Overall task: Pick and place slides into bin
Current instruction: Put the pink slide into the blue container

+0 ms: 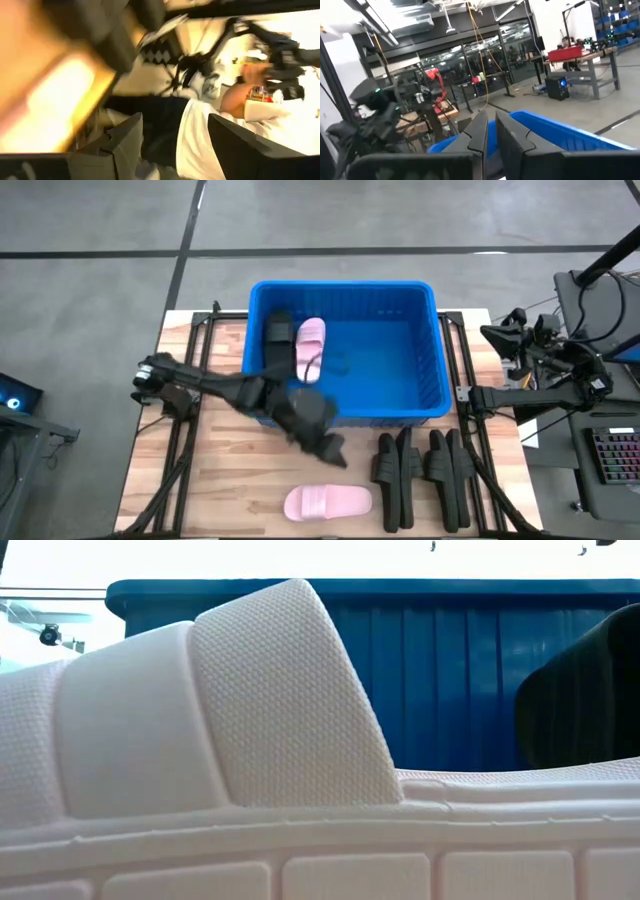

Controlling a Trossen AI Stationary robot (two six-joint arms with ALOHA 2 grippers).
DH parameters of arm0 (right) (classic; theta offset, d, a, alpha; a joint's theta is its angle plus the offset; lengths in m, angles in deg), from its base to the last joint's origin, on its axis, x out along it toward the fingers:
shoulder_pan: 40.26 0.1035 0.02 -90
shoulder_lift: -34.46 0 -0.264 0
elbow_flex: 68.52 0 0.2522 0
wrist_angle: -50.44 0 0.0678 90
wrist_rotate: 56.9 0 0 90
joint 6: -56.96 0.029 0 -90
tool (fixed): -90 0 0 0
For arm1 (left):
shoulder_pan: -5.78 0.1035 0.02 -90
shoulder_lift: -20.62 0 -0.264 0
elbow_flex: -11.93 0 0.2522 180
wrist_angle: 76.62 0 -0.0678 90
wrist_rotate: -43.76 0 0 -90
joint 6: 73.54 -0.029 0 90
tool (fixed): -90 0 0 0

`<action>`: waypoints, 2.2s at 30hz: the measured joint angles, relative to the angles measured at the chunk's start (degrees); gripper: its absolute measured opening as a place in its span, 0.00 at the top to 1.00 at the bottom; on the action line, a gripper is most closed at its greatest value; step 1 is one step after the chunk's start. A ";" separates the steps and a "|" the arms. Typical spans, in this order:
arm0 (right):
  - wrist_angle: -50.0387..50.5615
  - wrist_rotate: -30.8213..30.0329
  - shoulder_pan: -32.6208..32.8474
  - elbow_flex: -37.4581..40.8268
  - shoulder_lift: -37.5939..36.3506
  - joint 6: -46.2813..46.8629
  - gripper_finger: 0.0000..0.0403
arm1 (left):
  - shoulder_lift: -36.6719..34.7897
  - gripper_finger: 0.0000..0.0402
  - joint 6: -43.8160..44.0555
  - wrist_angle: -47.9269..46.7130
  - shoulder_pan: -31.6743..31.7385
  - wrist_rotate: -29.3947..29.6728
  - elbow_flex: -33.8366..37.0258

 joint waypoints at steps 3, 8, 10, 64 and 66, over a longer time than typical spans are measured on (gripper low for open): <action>0.14 0.00 0.02 0.00 0.00 -2.00 0.93 | 0.54 0.48 10.78 -0.36 -2.80 0.97 3.08; 0.15 0.00 0.02 0.00 0.00 -2.59 0.93 | 2.66 0.48 22.87 -0.32 -5.93 5.12 7.86; 0.19 0.00 0.02 0.02 0.00 -2.59 0.93 | 3.73 0.48 25.68 -1.37 -6.81 6.89 9.01; 5.94 0.46 0.02 0.11 0.00 -0.78 0.93 | 22.48 0.48 30.93 -10.84 -7.94 4.68 1.46; 5.95 0.47 0.01 0.11 0.00 -1.06 0.93 | 22.53 0.48 30.91 -11.50 -7.92 4.70 1.46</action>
